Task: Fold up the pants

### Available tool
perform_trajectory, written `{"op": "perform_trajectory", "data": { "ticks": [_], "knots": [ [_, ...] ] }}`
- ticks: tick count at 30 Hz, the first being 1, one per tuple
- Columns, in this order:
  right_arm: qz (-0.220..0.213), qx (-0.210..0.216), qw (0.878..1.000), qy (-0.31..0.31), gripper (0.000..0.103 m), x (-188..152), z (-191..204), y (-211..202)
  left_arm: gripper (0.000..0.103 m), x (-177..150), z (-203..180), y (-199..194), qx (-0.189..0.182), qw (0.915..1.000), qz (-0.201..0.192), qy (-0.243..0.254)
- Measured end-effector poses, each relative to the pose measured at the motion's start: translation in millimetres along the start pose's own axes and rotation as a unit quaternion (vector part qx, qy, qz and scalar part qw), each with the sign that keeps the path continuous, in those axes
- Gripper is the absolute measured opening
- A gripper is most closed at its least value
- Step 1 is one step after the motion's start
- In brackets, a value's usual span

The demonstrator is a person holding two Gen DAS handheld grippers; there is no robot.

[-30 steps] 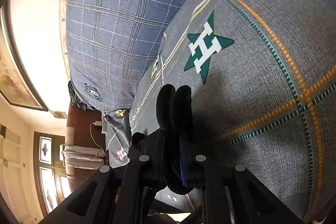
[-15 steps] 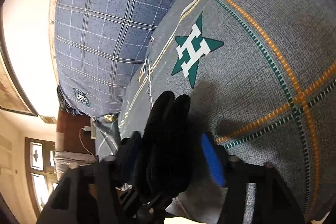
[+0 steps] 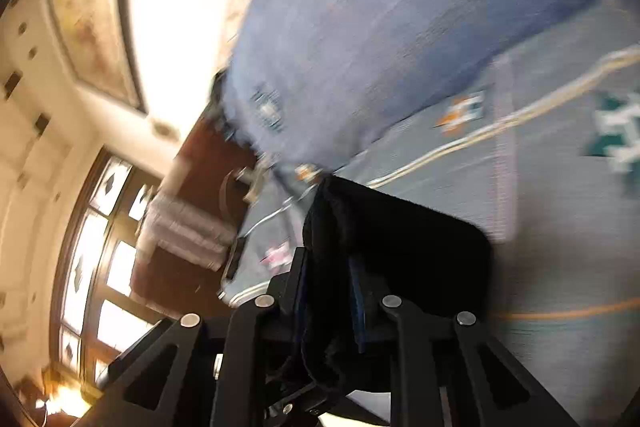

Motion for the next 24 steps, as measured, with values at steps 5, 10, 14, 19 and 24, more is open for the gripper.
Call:
{"op": "perform_trajectory", "data": {
  "ticks": [5, 10, 14, 19, 24],
  "knots": [
    [0.063, 0.000, 0.998, 0.011, 0.023, -19.9, 5.3, 82.8, 0.013, -31.6, 90.4, 21.5, 0.009, 0.9940, 0.056, -0.094],
    [0.142, -0.064, 0.987, 0.046, 0.025, -51.3, -36.0, 129.7, 0.017, -65.2, 145.8, 50.3, -0.024, 0.9691, 0.111, -0.219],
    [0.099, -0.052, 0.992, 0.060, 0.064, -36.7, -38.9, 104.6, 0.038, -55.2, 146.2, 39.1, -0.026, 0.9726, 0.087, -0.214],
    [-0.018, -0.113, 0.992, 0.048, 0.084, -4.0, -53.9, 45.4, 0.058, -52.4, 144.1, 26.1, -0.029, 0.9742, 0.059, -0.216],
    [-0.041, -0.177, 0.981, 0.065, 0.084, -11.2, -82.0, 14.4, 0.010, -57.4, 152.0, 50.7, -0.002, 0.9712, 0.095, -0.219]
  ]
}}
Point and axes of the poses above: each gripper's, at about its wrist camera, not at the fingertips, and y roughly the way its jaws point, z to its left, x to its top, the point moved 9 cm from there along y, roughly the way its jaws point, and after that the axes turned 7 degrees about x, right-handed, at the moved point
